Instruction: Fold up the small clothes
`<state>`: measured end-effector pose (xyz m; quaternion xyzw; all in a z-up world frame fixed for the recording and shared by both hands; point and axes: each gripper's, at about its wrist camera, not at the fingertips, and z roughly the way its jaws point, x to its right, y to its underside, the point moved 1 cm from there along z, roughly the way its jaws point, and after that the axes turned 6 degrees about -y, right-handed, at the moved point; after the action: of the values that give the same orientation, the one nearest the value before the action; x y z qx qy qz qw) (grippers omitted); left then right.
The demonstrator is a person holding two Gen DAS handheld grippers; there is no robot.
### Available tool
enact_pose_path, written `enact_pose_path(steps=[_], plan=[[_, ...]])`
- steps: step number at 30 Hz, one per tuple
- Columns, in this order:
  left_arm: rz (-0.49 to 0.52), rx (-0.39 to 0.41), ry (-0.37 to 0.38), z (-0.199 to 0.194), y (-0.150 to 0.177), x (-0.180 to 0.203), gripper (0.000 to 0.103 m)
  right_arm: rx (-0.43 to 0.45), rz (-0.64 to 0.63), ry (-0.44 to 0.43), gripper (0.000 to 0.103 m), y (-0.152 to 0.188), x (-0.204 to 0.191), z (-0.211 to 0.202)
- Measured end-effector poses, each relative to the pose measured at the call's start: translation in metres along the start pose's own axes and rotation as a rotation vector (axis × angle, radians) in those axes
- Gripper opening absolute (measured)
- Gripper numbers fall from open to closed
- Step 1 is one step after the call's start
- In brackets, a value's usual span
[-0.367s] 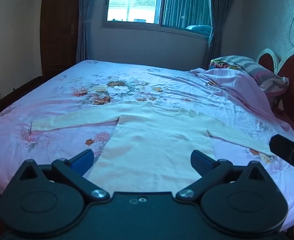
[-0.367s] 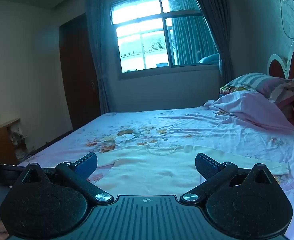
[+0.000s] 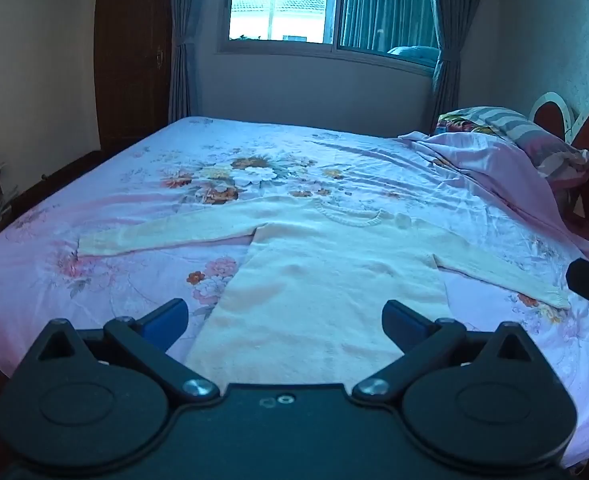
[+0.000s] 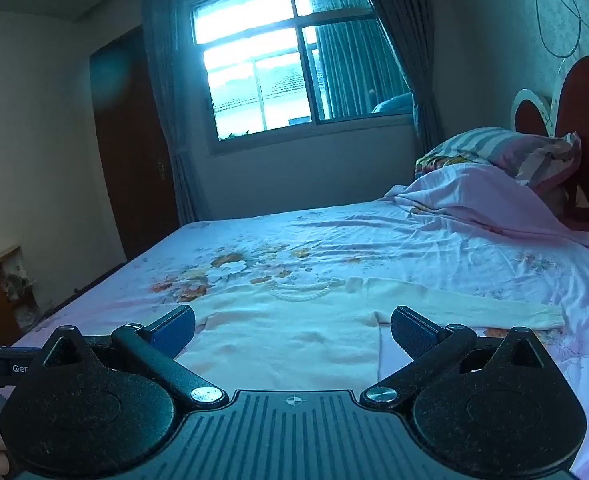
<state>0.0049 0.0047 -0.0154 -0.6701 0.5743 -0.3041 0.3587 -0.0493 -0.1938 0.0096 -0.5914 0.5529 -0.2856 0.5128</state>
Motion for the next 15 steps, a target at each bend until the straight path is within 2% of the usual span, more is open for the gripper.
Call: enact_pose_path(steps=[15], plan=[[0.037, -0.001, -0.026, 0.004, 0.001, 0.004, 0.102, -0.023, 0.011, 0.000, 0.103, 0.001, 0.010, 0.008]])
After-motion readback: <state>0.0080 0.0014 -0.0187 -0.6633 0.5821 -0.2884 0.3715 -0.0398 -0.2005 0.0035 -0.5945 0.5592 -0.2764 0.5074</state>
